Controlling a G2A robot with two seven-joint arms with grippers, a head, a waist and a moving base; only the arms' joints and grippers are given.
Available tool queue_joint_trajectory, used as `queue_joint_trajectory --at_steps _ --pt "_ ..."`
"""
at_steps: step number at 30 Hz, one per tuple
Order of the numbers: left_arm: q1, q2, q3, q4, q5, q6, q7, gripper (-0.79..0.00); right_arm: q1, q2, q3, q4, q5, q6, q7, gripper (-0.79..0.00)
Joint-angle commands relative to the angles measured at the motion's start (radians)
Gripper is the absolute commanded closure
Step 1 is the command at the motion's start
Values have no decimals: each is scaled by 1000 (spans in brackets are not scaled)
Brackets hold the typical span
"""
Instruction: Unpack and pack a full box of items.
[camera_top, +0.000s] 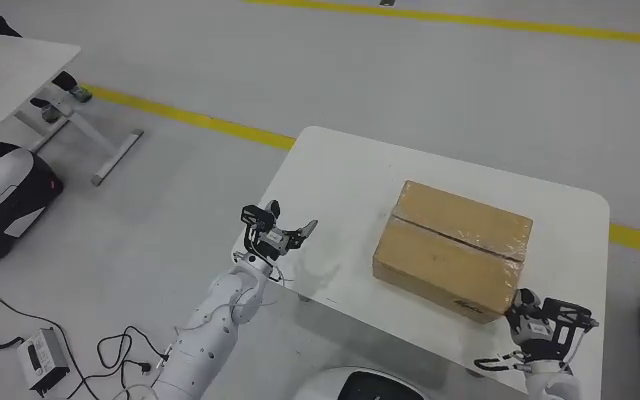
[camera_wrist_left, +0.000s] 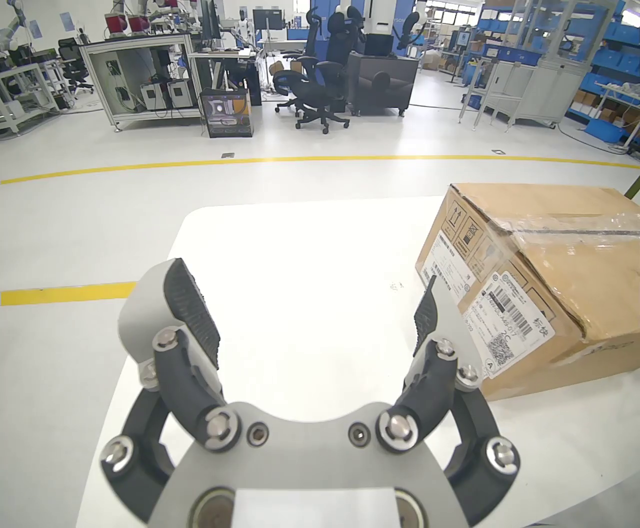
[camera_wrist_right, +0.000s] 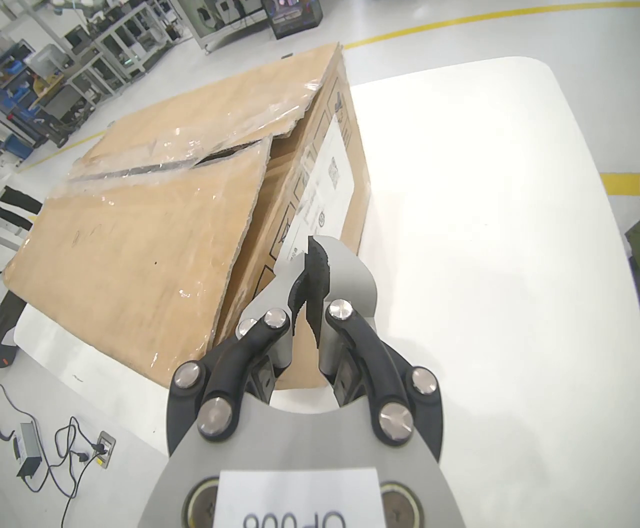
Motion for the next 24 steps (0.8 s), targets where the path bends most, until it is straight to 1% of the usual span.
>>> queue_joint_trajectory --at_steps 1,6,10,11,14,16,18,21,24 --pt "0 0 0 0 0 0 0 -785 15 -1 -14 11 -10 -6 5 0" --pt "0 0 0 0 0 0 0 -785 64 -2 -46 40 -39 -33 13 0" --pt "0 0 0 0 0 0 0 -785 98 -5 -65 46 -41 -28 20 0" --pt "0 0 0 0 0 0 0 -785 105 -6 -67 45 -41 -17 16 0" --pt "0 0 0 0 0 0 0 -785 118 -12 -63 55 -14 74 19 0" --pt "0 0 0 0 0 0 0 -785 133 -17 -53 75 18 134 24 0" --pt "0 0 0 0 0 0 0 -785 163 -19 -41 105 46 171 35 0" --pt "0 0 0 0 0 0 0 -785 224 -20 -38 156 47 168 49 0" --pt "0 0 0 0 0 0 0 -785 287 -21 -60 214 28 119 73 0"
